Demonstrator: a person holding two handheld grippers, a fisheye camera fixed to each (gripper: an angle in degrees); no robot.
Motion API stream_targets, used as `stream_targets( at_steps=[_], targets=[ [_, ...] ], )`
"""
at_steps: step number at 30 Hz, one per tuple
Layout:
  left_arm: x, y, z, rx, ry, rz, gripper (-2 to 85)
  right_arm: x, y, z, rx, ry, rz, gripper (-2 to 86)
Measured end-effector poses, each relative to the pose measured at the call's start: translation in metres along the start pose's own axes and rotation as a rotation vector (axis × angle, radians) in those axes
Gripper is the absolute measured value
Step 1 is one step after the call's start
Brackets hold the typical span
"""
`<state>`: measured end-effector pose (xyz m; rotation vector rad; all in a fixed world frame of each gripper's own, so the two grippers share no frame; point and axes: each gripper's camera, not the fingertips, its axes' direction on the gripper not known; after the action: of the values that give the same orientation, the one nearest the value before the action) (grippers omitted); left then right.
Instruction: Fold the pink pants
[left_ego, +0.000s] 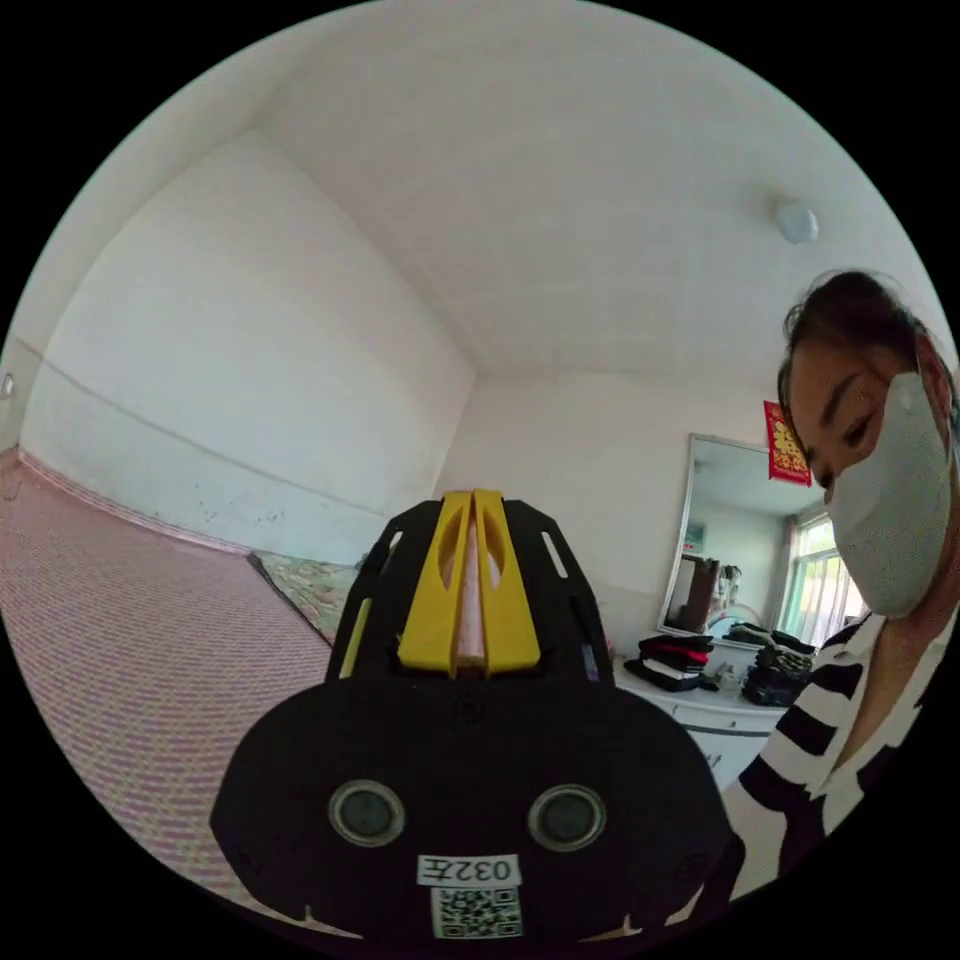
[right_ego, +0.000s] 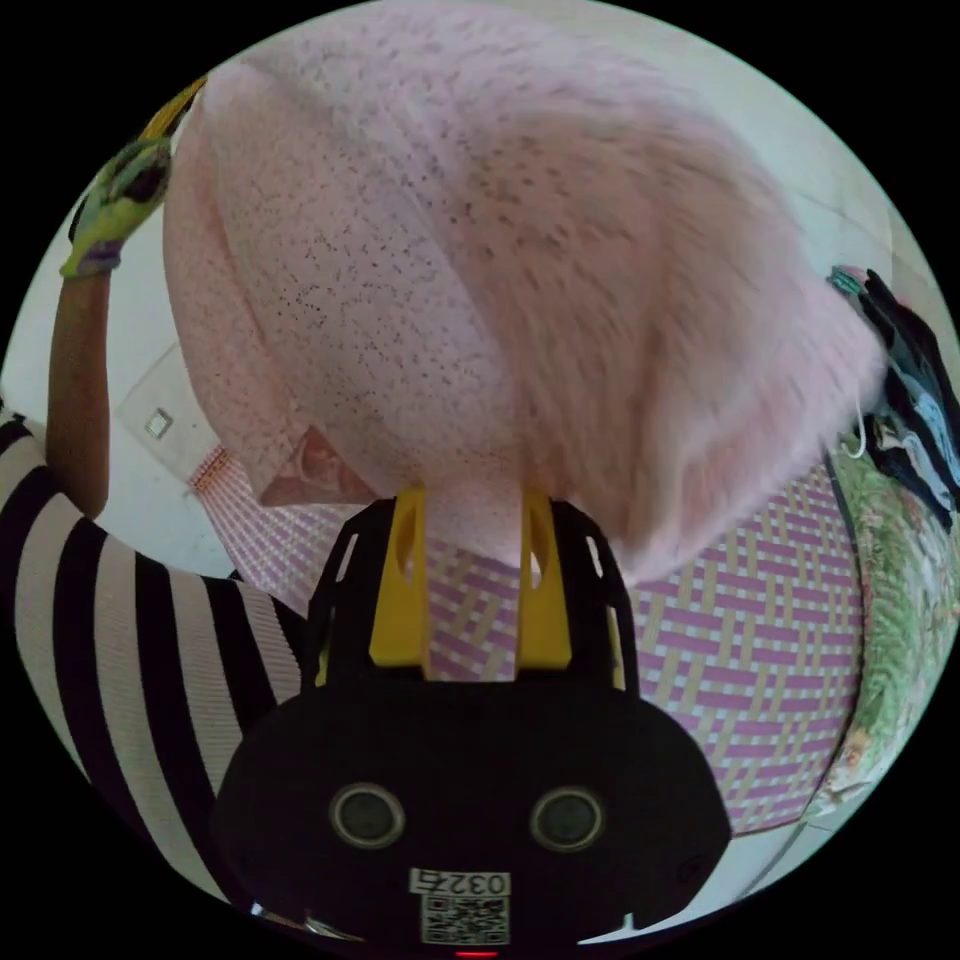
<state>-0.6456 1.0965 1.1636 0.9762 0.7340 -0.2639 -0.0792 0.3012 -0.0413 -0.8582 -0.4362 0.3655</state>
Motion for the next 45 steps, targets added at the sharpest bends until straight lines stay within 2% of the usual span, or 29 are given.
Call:
stream_targets(
  at_steps=[4, 11, 13, 16, 19, 25, 27, 30, 36, 38, 39, 41, 45],
  targets=[
    [0.055, -0.012, 0.008, -0.043, -0.018, 0.052, -0.9, -0.013, 0.009, 0.016, 0.008, 0.058, 0.022, 12.6],
    [0.095, -0.045, -0.011, -0.044, -0.105, 0.077, -0.9, -0.018, -0.001, 0.008, 0.113, 0.073, -0.038, 12.5],
    [0.105, -0.059, -0.019, -0.045, -0.217, 0.056, -0.9, -0.009, 0.001, 0.011, 0.116, 0.072, 0.007, 12.4],
    [0.113, -0.074, -0.033, -0.013, -0.189, 0.023, -0.9, 0.015, 0.009, 0.036, 0.025, 0.151, 0.134, 13.2],
    [0.128, -0.087, -0.046, 0.019, -0.22, 0.052, -0.9, 0.042, 0.024, 0.053, 0.018, 0.043, 0.224, 13.5],
    [0.149, -0.123, -0.037, -0.024, -0.296, 0.048, -0.9, -0.006, 0.015, 0.072, 0.031, -0.057, -0.053, 13.2],
    [0.155, -0.132, -0.032, -0.044, -0.284, 0.05, -0.9, -0.019, 0.007, 0.087, 0.008, -0.046, -0.09, 13.0],
    [0.164, -0.147, -0.033, -0.021, -0.282, 0.057, -0.9, -0.008, 0.001, 0.102, 0.023, -0.059, -0.027, 12.7],
    [0.15, -0.192, -0.046, 0.015, -0.286, 0.01, -0.9, 0.032, 0.012, 0.127, -0.017, -0.066, 0.06, 10.3],
    [0.143, -0.206, -0.048, 0.029, -0.307, 0.004, -0.9, 0.035, 0.012, 0.131, -0.007, -0.091, 0.043, 5.7],
    [0.138, -0.215, -0.049, 0.038, -0.326, 0.003, -0.9, 0.033, 0.011, 0.132, 0.004, -0.076, 0.02, 0.5],
    [0.131, -0.23, -0.05, 0.047, -0.368, 0.016, -0.9, 0.031, 0.008, 0.13, 0.022, -0.015, 0.001, -0.4],
    [0.097, -0.271, -0.047, -0.005, -0.593, 0.105, -0.9, 0.056, -0.016, 0.111, 0.068, 0.133, -0.005, -1.0]
  ],
)
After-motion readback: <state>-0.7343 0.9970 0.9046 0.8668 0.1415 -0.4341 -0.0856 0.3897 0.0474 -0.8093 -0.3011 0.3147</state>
